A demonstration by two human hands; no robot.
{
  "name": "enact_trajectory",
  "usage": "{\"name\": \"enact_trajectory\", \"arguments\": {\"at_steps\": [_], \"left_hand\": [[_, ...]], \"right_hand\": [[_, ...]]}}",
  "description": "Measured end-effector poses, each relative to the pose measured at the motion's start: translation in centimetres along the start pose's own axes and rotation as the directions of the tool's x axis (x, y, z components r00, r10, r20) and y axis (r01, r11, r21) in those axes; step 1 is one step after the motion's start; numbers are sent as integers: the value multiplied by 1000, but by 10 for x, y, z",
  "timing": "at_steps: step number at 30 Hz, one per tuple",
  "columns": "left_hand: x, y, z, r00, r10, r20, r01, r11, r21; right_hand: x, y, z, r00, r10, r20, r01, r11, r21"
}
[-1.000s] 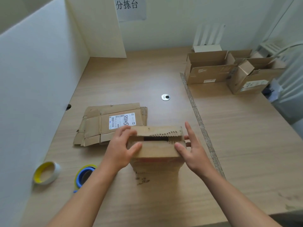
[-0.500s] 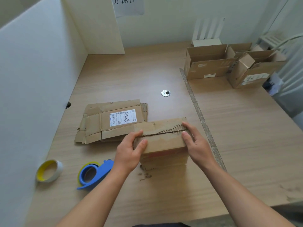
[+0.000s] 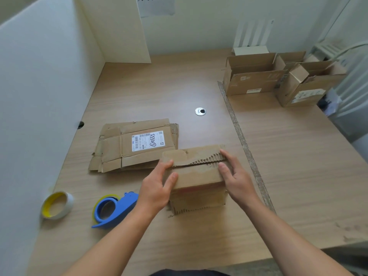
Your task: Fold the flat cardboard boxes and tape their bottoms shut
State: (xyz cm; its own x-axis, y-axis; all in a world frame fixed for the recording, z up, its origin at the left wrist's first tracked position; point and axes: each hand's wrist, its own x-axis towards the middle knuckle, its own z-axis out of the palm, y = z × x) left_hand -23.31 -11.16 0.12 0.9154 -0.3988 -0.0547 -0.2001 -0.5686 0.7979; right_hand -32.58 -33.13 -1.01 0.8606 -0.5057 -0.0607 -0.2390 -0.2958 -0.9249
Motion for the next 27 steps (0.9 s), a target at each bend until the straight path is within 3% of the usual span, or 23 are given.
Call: {"name": "enact_trajectory", "arguments": {"at_steps": [3, 7, 10, 13, 15, 19, 24, 27], "left_hand": [[-9, -25, -12, 998, -60, 28, 58, 996, 68], [-22, -46, -12, 995, -90, 38, 89, 995, 36], [-20, -44, -5, 997, -78, -30, 79, 997, 11], [-16, -46, -3, 997, -68, -46, 69, 997, 17], [-16, -48, -3, 998, -40, -45, 42, 999, 34], [-14, -50, -2, 999, -17, -32, 20, 997, 81], [-13, -52, -20, 999, -20, 46, 17, 998, 55], [-16, -68, -43, 1000, -27, -3, 28, 990, 142]], "right_hand": [[-8, 16, 26, 995, 27, 100, -24, 999, -29], [-17, 24, 40, 994, 13, 108, -6, 998, -64], [-8, 23, 35, 988, -41, 150, 77, 967, -244], [2, 13, 36, 951, -238, 198, 308, 797, -520], [4, 6, 46, 887, -375, 268, 459, 663, -592], [-7, 7, 76, 831, -404, 383, 554, 532, -640], [-3, 11, 83, 859, -424, 286, 497, 560, -663], [-1, 8, 85, 858, -431, 280, 500, 575, -647]]}}
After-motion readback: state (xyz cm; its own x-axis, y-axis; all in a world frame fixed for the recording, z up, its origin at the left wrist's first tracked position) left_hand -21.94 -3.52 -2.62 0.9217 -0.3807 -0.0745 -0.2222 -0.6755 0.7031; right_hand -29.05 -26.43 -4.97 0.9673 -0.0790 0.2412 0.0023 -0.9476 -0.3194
